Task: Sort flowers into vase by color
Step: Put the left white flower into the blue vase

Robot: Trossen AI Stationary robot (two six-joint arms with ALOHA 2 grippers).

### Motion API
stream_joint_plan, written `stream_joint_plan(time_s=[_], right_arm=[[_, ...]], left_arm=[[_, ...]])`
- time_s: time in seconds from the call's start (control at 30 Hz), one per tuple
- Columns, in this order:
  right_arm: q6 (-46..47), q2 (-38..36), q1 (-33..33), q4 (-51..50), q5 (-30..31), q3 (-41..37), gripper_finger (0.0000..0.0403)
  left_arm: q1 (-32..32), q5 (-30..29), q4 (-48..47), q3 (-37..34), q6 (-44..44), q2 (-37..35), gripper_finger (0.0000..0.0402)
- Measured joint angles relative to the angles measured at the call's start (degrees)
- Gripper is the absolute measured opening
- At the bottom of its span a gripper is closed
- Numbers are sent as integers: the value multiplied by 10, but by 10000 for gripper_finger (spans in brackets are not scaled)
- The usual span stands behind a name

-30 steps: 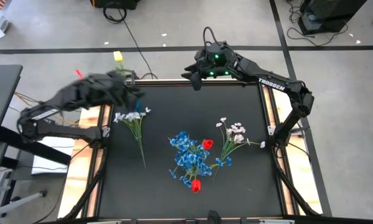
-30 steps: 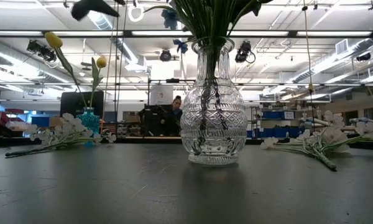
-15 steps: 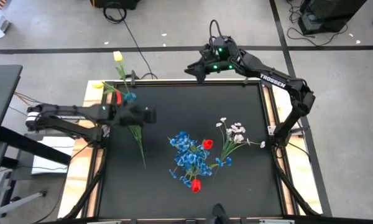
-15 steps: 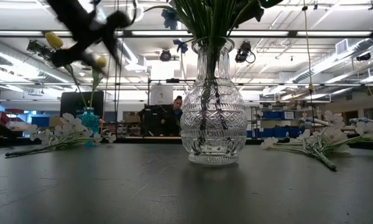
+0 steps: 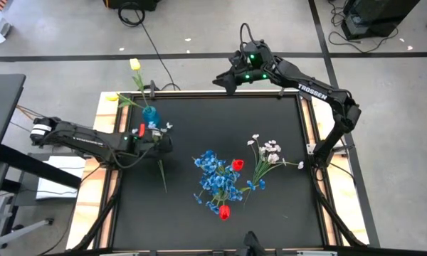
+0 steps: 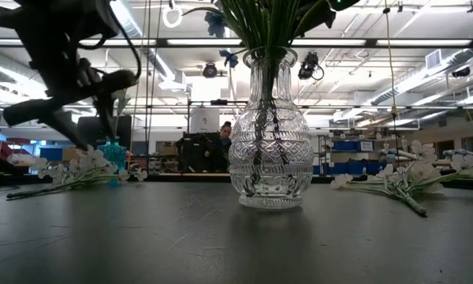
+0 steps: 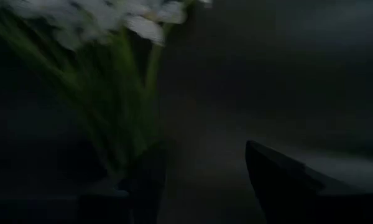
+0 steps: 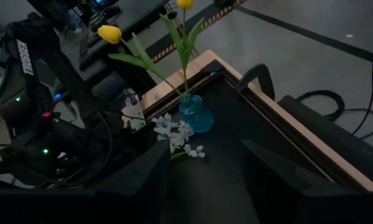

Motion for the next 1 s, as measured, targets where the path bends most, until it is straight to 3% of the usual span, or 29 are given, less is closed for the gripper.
stream_joint_plan(time_s=[0.2,0.67,0.8,1.0], right_arm=[[0,0,0,-3,-3,0,201],[-11,0,1,-49,-3,0,201],[-19,0,1,-63,-3,0,201],[-29,0,1,-68,1,0,201]], left_arm=[[14,4,-65,0,-8,28,245],[78,51,-11,0,8,147,242],[78,53,-4,0,7,160,202],[78,56,4,0,19,165,108]])
